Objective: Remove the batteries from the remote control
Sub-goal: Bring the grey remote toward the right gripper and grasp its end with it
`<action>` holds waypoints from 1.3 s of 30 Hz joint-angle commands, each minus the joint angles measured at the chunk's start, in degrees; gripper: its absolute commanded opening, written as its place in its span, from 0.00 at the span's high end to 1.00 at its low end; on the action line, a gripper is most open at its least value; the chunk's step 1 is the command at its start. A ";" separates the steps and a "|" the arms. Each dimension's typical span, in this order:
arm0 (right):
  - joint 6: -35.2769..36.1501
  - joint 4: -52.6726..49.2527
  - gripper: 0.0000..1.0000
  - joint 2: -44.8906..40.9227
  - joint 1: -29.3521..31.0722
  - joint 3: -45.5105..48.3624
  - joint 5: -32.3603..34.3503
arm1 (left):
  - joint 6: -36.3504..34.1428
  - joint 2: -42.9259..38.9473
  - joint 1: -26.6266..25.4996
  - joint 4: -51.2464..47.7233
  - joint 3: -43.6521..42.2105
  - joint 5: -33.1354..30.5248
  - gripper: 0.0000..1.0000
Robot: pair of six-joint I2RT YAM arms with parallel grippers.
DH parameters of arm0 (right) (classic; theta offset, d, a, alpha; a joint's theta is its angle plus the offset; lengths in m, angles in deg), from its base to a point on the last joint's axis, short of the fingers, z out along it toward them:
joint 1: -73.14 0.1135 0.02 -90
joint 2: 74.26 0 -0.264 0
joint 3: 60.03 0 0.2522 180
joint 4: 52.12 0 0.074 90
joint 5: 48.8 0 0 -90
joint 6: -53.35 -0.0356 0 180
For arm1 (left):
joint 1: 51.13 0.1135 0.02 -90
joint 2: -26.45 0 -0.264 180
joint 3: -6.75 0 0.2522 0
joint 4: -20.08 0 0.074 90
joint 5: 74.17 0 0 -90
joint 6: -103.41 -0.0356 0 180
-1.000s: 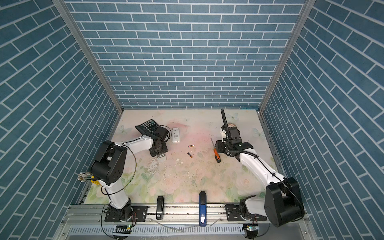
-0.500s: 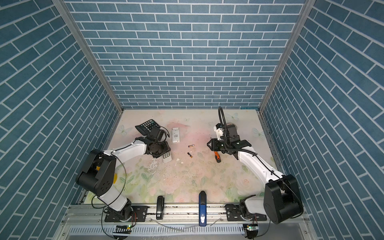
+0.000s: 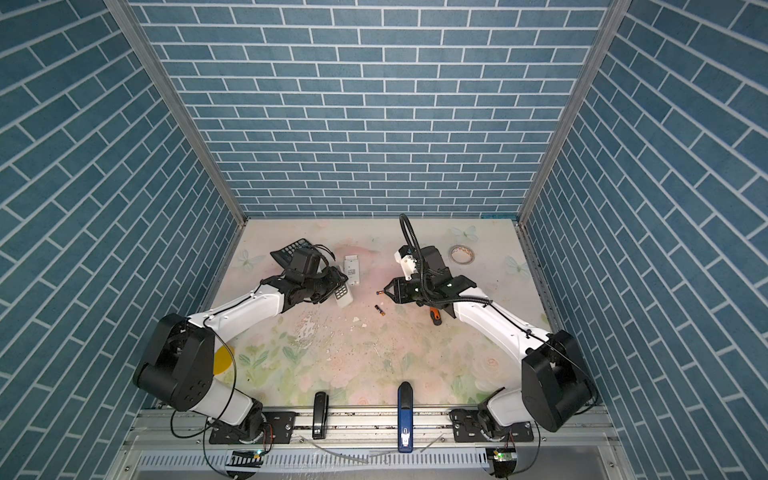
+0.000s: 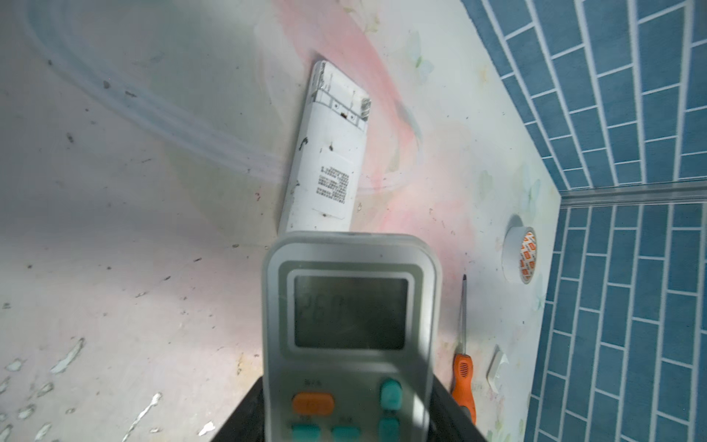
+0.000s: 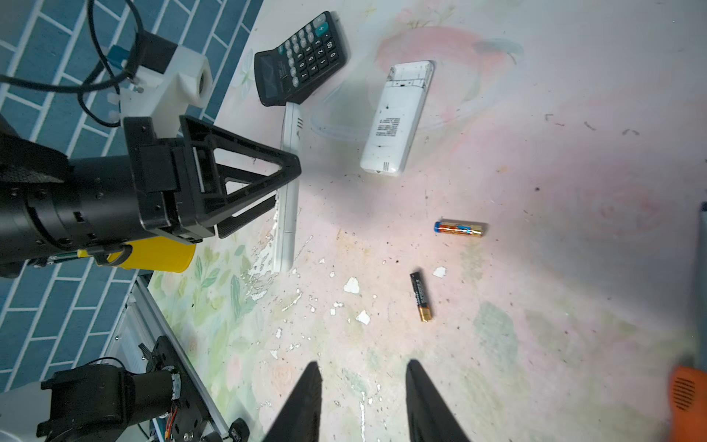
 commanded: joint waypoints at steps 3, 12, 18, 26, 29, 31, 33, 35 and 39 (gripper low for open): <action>-2.55 1.45 0.62 4.25 2.64 -6.38 1.16 | 1.43 -2.00 -0.66 3.93 0.88 1.00 0.71; -2.93 1.39 0.59 10.92 5.46 -13.48 0.68 | 1.30 -1.40 -1.76 5.71 2.10 1.39 0.71; -3.65 0.29 0.58 14.29 6.61 -16.43 0.27 | 1.78 -1.10 -2.35 8.32 1.57 1.03 0.71; -5.33 3.36 0.58 17.26 7.63 -17.11 0.63 | 1.56 -1.26 -2.54 10.58 1.35 1.46 0.71; -5.73 4.06 0.59 18.41 7.92 -17.54 0.19 | 1.52 -1.43 -2.61 10.70 1.35 1.54 0.71; -5.82 4.45 0.60 18.88 8.18 -17.64 0.18 | 1.61 -1.64 -2.70 10.83 1.28 1.64 0.71; -5.91 4.84 0.61 19.18 8.29 -17.77 0.18 | 1.66 -1.78 -2.77 10.79 1.18 1.68 0.71; -5.99 5.64 0.61 19.32 8.33 -17.81 0.35 | 1.77 -2.12 -2.89 10.79 0.93 1.55 0.71; -6.58 6.94 0.66 19.87 8.42 -18.10 0.62 | 2.13 -2.74 -3.15 11.31 0.22 1.29 0.71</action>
